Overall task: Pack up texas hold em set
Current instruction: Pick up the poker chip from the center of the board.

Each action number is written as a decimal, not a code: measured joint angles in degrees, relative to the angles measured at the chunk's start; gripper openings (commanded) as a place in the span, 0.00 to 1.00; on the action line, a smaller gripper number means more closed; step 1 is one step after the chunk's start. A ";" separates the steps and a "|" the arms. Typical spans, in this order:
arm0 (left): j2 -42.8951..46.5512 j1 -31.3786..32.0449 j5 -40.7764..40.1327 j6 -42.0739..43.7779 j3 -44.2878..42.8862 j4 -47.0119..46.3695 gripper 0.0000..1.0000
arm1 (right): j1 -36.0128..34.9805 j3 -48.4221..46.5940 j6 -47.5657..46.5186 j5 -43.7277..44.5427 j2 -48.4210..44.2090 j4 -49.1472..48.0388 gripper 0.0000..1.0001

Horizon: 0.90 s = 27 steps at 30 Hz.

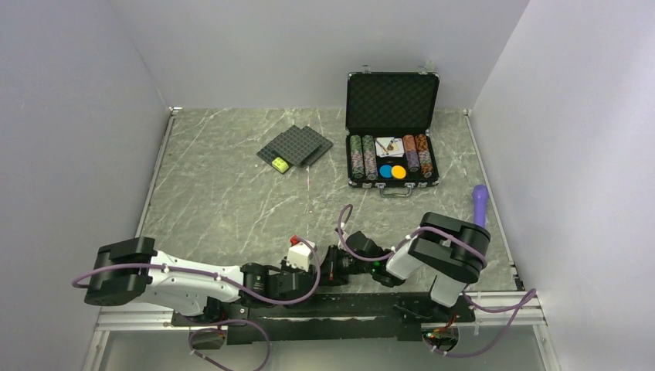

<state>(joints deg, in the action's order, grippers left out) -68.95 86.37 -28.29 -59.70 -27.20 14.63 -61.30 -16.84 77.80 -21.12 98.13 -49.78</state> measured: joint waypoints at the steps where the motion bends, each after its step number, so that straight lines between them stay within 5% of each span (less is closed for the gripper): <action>1: 0.07 0.04 0.02 0.07 0.00 0.00 0.49 | -0.09 0.02 -0.24 0.13 -0.37 0.26 0.00; 18: 2.73 1.09 1.22 1.97 0.74 -0.59 0.97 | -0.42 0.13 -2.03 2.86 -5.53 5.33 0.00; 27: 15.30 -5.14 6.60 14.95 0.76 0.00 0.99 | 3.06 -2.08 -9.46 9.35 -19.93 23.54 0.00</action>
<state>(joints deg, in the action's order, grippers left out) -53.65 81.23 -21.69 -44.75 -26.44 14.63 -58.24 -18.92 68.34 -11.77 78.19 -26.24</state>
